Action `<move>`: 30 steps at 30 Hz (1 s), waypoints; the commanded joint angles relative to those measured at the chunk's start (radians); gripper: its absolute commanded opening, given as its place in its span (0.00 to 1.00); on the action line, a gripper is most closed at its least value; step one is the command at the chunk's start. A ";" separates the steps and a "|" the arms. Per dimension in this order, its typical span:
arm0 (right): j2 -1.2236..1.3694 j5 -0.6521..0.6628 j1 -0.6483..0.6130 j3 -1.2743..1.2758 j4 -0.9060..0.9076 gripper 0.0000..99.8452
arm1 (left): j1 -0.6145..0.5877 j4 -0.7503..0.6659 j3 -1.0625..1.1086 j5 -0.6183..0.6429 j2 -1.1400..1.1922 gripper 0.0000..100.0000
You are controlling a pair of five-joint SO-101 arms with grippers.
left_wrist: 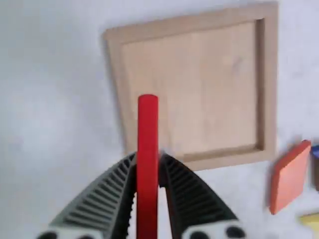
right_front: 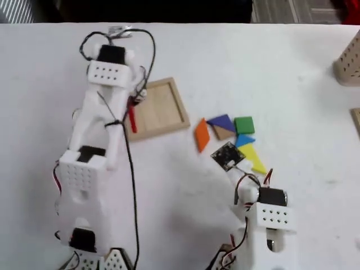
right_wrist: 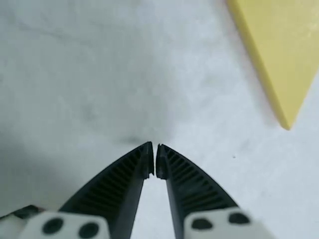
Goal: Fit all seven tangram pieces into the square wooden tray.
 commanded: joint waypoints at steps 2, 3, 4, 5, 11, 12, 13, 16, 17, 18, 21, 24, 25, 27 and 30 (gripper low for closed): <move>-0.012 0.000 0.025 -0.005 0.007 0.02 | 0.068 -0.117 -0.060 0.153 0.030 0.02; -0.012 0.000 0.027 -0.005 0.007 0.02 | 0.076 -0.135 -0.060 0.155 0.044 0.02; -0.012 0.000 0.027 -0.005 0.007 0.02 | 0.082 -0.157 -0.058 0.157 0.061 0.02; -0.012 0.000 0.027 -0.005 0.007 0.02 | 0.088 -0.180 -0.057 0.155 0.079 0.02; -0.012 0.000 0.027 -0.005 0.007 0.02 | 0.084 -0.290 -0.061 0.152 0.174 0.02; -0.012 0.000 0.025 -0.005 0.007 0.02 | 0.082 -0.292 -0.061 0.150 0.177 0.02; -0.012 0.000 0.025 -0.005 0.007 0.02 | 0.082 -0.292 -0.061 0.130 0.177 0.02; -0.012 0.003 0.024 -0.005 0.007 0.02 | 0.101 -0.285 -0.063 -0.037 0.176 0.04; -0.012 0.003 0.022 -0.005 0.007 0.02 | 0.110 -0.284 -0.063 -0.091 0.176 0.07; -0.012 0.005 0.022 -0.005 0.007 0.02 | 0.119 -0.284 -0.063 -0.118 0.176 0.10; -0.012 0.006 0.021 -0.005 0.007 0.02 | 0.130 -0.255 -0.061 -0.115 0.176 0.23; -0.012 0.006 0.021 -0.005 0.008 0.02 | 0.142 -0.247 -0.061 -0.123 0.176 0.30; -0.012 0.008 0.021 -0.005 0.008 0.02 | 0.143 -0.247 -0.061 -0.126 0.176 0.30; -0.012 0.008 0.021 -0.005 0.008 0.02 | 0.143 -0.241 -0.064 -0.126 0.174 0.30; -0.012 0.008 0.021 -0.005 0.008 0.02 | 0.142 -0.192 -0.112 -0.126 0.156 0.30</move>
